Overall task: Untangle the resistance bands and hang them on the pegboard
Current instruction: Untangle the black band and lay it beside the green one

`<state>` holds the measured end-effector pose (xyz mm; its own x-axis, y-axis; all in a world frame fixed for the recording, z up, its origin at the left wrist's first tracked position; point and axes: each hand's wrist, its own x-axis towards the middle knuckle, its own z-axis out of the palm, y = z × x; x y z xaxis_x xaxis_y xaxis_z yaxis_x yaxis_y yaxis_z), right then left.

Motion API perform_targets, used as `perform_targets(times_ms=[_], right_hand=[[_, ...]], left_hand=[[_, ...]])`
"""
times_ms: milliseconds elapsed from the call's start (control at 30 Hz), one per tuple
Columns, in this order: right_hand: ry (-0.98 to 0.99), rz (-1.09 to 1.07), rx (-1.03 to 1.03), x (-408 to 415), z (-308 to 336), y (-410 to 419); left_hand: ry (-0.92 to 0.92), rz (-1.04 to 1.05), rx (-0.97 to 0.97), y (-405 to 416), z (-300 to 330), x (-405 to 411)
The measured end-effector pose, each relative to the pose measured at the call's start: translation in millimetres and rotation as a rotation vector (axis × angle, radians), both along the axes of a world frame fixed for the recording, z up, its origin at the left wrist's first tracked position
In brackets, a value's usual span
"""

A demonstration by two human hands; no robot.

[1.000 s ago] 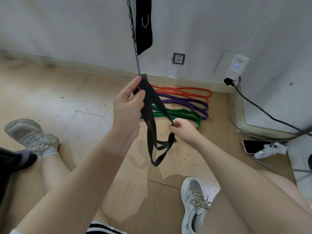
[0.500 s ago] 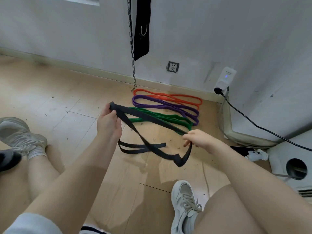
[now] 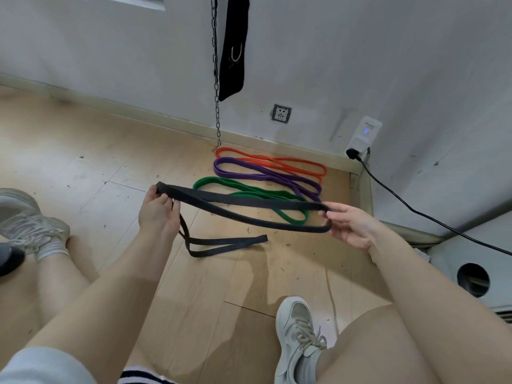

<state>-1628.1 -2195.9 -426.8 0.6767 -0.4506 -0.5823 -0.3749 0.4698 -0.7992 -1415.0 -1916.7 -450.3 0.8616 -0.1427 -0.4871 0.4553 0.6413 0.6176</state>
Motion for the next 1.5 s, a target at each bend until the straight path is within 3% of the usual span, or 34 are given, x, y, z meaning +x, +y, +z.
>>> perform_targets(times_ms=[167,333,433,533,633,733,867,1200,1400,1500], right_hand=[[0.456,0.164,-0.396,2.6,-23.0,7.0],[0.696,0.747,-0.47,-3.7,-31.1,27.2],[0.593,0.893,-0.529,7.7,-24.8,49.8],[0.325,0.694,-0.818,27.4,-4.9,70.2],[-0.036,0.428,-0.862,44.7,32.2,84.0],[-0.2,0.5,-0.969,61.4,59.2,91.4],[-0.234,0.652,-1.001,82.4,66.2,99.2],[-0.202,0.656,-1.038,78.0,73.3,82.9],[-0.237,0.659,-0.773,59.5,81.7,68.4],[-0.126,0.836,-0.857,56.4,67.6,70.4]], left_hand=[[-0.1,-0.048,0.087,-4.9,13.6,-10.2],[-0.336,-0.288,0.399,-19.8,48.2,-27.8],[-0.537,-0.469,0.555,-33.2,65.3,-41.8],[-0.695,-0.565,0.672,-43.3,77.8,-53.7],[-0.816,-0.666,0.741,-46.8,84.6,-64.3],[-0.986,-0.698,0.875,-45.1,91.3,-67.7],[-1.101,-0.772,0.922,-37.4,98.8,-58.0],[-1.135,-1.0,0.953,-21.6,101.5,-38.3],[-1.084,-0.954,0.702,-29.9,109.5,-45.5],[-1.076,-0.905,0.594,-38.1,116.1,-56.8]])
